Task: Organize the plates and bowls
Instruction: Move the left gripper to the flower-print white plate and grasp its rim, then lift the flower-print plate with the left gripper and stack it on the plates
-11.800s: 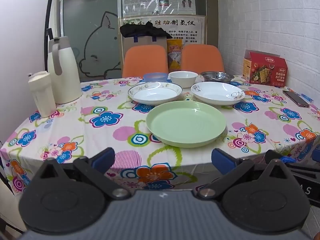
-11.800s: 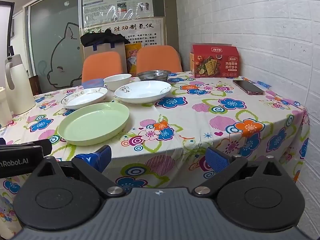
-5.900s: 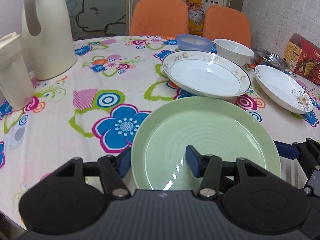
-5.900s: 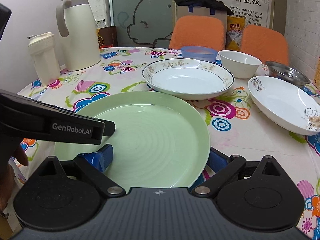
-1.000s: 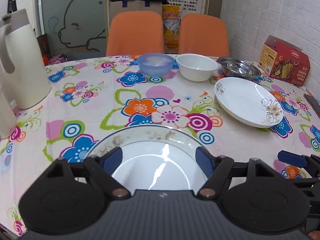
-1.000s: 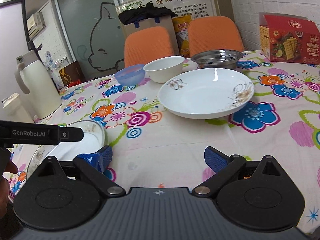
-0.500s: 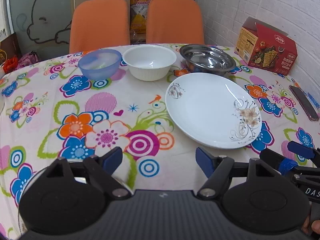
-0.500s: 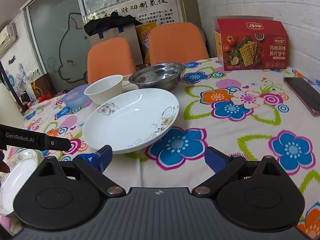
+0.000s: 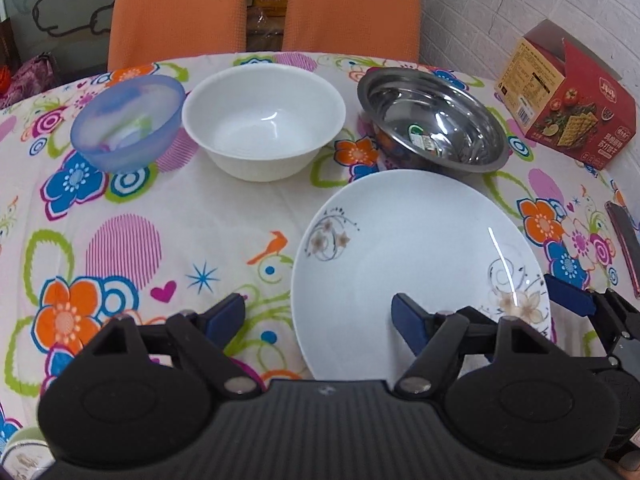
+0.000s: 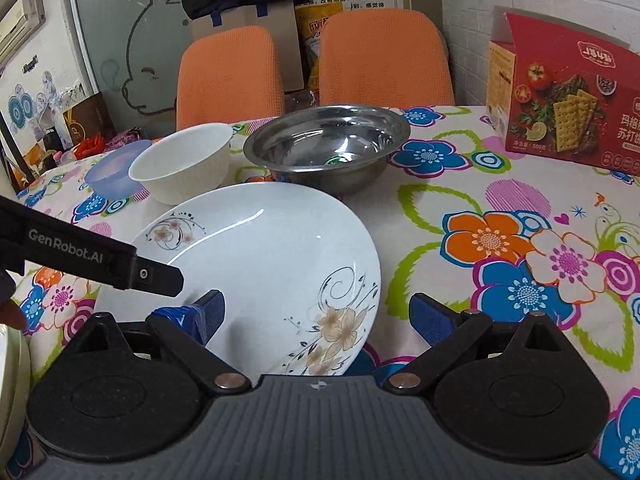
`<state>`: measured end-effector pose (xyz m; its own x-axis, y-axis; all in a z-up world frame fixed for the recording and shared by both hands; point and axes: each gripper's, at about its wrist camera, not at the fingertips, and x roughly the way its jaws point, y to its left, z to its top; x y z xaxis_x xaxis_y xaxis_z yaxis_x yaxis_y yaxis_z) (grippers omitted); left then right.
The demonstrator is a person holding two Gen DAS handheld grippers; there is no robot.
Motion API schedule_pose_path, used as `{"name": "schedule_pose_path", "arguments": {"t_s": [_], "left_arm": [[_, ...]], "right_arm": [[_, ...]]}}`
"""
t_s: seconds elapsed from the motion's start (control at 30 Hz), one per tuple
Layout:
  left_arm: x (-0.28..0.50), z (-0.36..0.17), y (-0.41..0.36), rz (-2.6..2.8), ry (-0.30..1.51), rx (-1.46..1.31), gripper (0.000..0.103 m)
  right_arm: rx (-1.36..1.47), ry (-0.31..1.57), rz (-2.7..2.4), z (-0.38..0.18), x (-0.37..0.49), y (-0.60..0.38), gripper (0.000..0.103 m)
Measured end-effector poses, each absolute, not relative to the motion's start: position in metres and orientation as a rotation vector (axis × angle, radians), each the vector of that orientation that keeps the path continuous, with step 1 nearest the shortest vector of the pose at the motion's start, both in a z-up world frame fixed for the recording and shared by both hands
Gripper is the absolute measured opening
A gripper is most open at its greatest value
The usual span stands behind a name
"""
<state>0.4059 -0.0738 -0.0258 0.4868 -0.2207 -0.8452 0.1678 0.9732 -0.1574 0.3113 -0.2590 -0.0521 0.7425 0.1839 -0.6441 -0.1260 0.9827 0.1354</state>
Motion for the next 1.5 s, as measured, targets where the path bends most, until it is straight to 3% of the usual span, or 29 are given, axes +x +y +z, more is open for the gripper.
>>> {"name": "schedule_pose_path", "arguments": {"t_s": [0.43, 0.53, 0.6, 0.87, 1.5], "left_arm": [[0.405, -0.034, -0.081, -0.234, 0.999, -0.017, 0.075], [0.402, -0.033, -0.086, -0.255, 0.987, -0.006, 0.07], [0.399, -0.032, -0.092, -0.282, 0.976, 0.011, 0.061], [0.392, -0.026, -0.093, -0.276, 0.944, 0.019, 0.056], [0.326, 0.008, -0.065, -0.312, 0.869, -0.008, 0.055]], "right_arm": [[0.024, 0.699, 0.147, -0.056, 0.313, -0.246, 0.089], [0.019, 0.708, 0.195, -0.056, 0.31, -0.232, 0.089], [0.02, 0.699, 0.171, -0.057, 0.308, -0.227, 0.09], [0.059, 0.652, 0.147, -0.053, 0.299, -0.227, 0.089], [0.03, 0.595, 0.132, -0.02, 0.238, -0.199, 0.089]]}}
